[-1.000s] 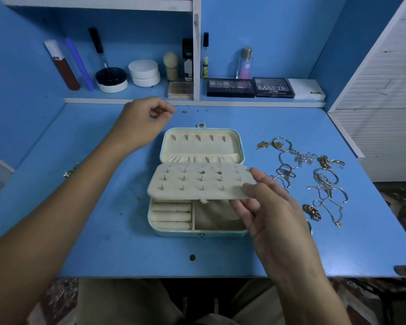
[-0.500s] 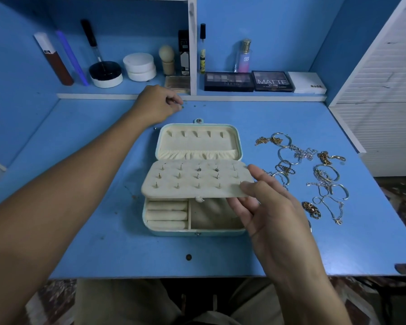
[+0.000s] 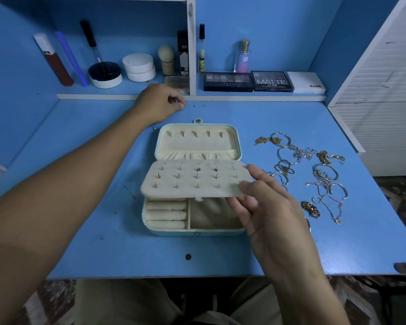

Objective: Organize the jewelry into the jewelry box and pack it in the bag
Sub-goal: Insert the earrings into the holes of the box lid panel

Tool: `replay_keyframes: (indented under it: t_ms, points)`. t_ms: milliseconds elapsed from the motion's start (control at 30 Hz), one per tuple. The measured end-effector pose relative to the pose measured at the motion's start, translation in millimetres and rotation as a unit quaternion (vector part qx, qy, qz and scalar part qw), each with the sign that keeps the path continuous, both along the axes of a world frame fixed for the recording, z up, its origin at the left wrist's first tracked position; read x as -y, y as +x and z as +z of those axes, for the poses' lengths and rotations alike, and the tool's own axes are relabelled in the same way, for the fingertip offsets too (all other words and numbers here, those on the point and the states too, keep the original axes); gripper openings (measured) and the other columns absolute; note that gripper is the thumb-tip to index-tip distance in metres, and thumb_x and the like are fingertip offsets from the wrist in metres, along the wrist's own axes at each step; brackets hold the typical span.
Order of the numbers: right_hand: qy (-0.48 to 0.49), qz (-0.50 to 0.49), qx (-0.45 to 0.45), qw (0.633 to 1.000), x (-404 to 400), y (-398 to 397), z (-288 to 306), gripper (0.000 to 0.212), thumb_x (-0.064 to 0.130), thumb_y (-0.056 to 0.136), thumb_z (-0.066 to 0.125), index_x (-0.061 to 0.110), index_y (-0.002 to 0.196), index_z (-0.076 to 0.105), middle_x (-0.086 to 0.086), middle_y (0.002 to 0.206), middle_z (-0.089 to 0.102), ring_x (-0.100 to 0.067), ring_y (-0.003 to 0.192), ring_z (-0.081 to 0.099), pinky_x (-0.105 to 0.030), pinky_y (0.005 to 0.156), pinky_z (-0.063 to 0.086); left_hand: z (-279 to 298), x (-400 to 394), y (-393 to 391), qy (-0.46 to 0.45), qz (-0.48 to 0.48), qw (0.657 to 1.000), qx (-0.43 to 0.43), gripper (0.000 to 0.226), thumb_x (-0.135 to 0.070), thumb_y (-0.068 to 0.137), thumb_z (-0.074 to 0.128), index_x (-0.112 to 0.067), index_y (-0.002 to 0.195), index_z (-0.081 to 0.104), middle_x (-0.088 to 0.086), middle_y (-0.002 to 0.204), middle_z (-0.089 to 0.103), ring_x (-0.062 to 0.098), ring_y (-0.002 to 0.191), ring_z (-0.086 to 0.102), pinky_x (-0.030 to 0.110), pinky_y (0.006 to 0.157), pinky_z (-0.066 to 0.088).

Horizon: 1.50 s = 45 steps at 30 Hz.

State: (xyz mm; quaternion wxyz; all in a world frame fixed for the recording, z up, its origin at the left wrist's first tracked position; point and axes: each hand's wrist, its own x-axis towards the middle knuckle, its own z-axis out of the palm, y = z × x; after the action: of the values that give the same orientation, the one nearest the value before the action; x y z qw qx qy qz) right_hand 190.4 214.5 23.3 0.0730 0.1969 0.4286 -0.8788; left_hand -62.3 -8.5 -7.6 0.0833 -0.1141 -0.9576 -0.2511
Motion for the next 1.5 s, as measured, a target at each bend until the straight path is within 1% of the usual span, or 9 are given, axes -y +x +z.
replay_keyframes:
  t_ms: [100, 233, 333, 433, 533, 733, 867, 1067, 1500]
  points:
    - [0.0, 0.002, -0.002, 1.0, -0.3, 0.2, -0.1, 0.027, -0.002, 0.09, 0.058, 0.011, 0.113, 0.066, -0.011, 0.114, 0.073, -0.022, 0.097, 0.071, -0.029, 0.087, 0.059, 3.3, -3.6, 2.3, 0.013, 0.003, 1.0, -0.014, 0.013, -0.024, 0.09, 0.069, -0.019, 0.1, 0.076, 0.002, 0.099, 0.073, 0.013, 0.086, 0.059, 0.027, 0.082, 0.049]
    - [0.001, 0.002, 0.0, 1.0, -0.3, 0.1, 0.2, 0.028, -0.002, 0.09, 0.058, 0.012, 0.114, 0.065, -0.01, 0.113, 0.074, -0.026, 0.107, 0.07, -0.029, 0.087, 0.059, 18.1, -19.9, 21.3, 0.063, -0.013, 0.998, -0.017, 0.012, -0.023, 0.093, 0.066, -0.018, 0.101, 0.075, -0.007, 0.089, 0.068, -0.001, 0.069, 0.052, 0.007, 0.067, 0.04]
    - [0.009, 0.003, 0.004, 1.0, -0.6, 0.3, 0.4, 0.027, -0.001, 0.09, 0.059, 0.014, 0.111, 0.066, -0.009, 0.112, 0.074, -0.025, 0.106, 0.071, -0.029, 0.086, 0.058, 32.5, -33.4, 46.4, 0.135, -0.065, 0.987, 0.055, 0.01, -0.025, 0.093, 0.068, -0.023, 0.1, 0.075, -0.009, 0.094, 0.072, 0.001, 0.078, 0.063, 0.013, 0.076, 0.05]
    - [0.008, 0.005, 0.003, 1.0, -0.7, 0.4, -0.1, 0.027, -0.002, 0.09, 0.059, 0.013, 0.113, 0.066, -0.01, 0.114, 0.074, -0.027, 0.109, 0.069, -0.03, 0.088, 0.059, 41.7, -42.8, 72.3, 0.157, -0.135, 0.971, 0.12, 0.006, -0.023, 0.09, 0.072, -0.026, 0.095, 0.075, -0.005, 0.096, 0.076, 0.005, 0.089, 0.069, 0.018, 0.085, 0.053]
    - [0.006, 0.002, 0.006, 1.0, -1.5, 0.1, -1.1, 0.03, -0.001, 0.091, 0.059, 0.011, 0.118, 0.064, -0.012, 0.115, 0.073, -0.028, 0.111, 0.068, -0.032, 0.09, 0.057, 48.3, -50.4, 92.5, 0.152, -0.191, 0.957, 0.156, 0.007, -0.019, 0.09, 0.072, -0.022, 0.096, 0.075, -0.003, 0.094, 0.076, 0.003, 0.086, 0.066, 0.01, 0.079, 0.048]
    - [0.003, -0.005, 0.009, 1.0, -1.1, -0.4, -1.7, 0.029, -0.001, 0.09, 0.059, 0.011, 0.117, 0.064, -0.012, 0.115, 0.073, -0.029, 0.112, 0.067, -0.031, 0.088, 0.056, 57.8, -58.5, 113.8, 0.107, -0.254, 0.939, 0.206, 0.009, -0.023, 0.089, 0.072, -0.024, 0.097, 0.076, -0.019, 0.087, 0.073, -0.002, 0.083, 0.065, 0.009, 0.077, 0.045]
    - [-0.008, -0.011, 0.006, 1.0, -1.1, -0.1, -1.8, 0.03, -0.002, 0.09, 0.059, 0.009, 0.118, 0.063, -0.013, 0.113, 0.073, -0.028, 0.11, 0.069, -0.032, 0.09, 0.055, 58.6, -64.2, 122.8, 0.082, -0.27, 0.933, 0.222, 0.008, -0.023, 0.089, 0.072, -0.024, 0.096, 0.076, -0.025, 0.082, 0.071, -0.011, 0.07, 0.06, 0.004, 0.069, 0.041]
    - [-0.01, -0.014, 0.003, 1.0, -0.7, 0.0, -0.8, 0.027, -0.002, 0.09, 0.059, 0.01, 0.114, 0.065, -0.014, 0.113, 0.073, -0.022, 0.096, 0.072, -0.027, 0.081, 0.06, 58.9, -65.6, 127.3, 0.071, -0.272, 0.932, 0.23, 0.011, -0.023, 0.09, 0.072, -0.02, 0.099, 0.077, -0.022, 0.082, 0.071, -0.013, 0.064, 0.058, 0.002, 0.064, 0.04]
    - [-0.004, -0.014, 0.004, 1.0, -0.4, 0.3, 0.2, 0.028, -0.001, 0.09, 0.06, 0.01, 0.115, 0.064, -0.012, 0.11, 0.074, -0.022, 0.097, 0.073, -0.028, 0.083, 0.06, 61.4, -70.5, 127.0, 0.05, -0.268, 0.933, 0.234, 0.011, -0.026, 0.089, 0.073, -0.024, 0.098, 0.078, -0.013, 0.087, 0.074, -0.012, 0.063, 0.057, 0.001, 0.063, 0.037]
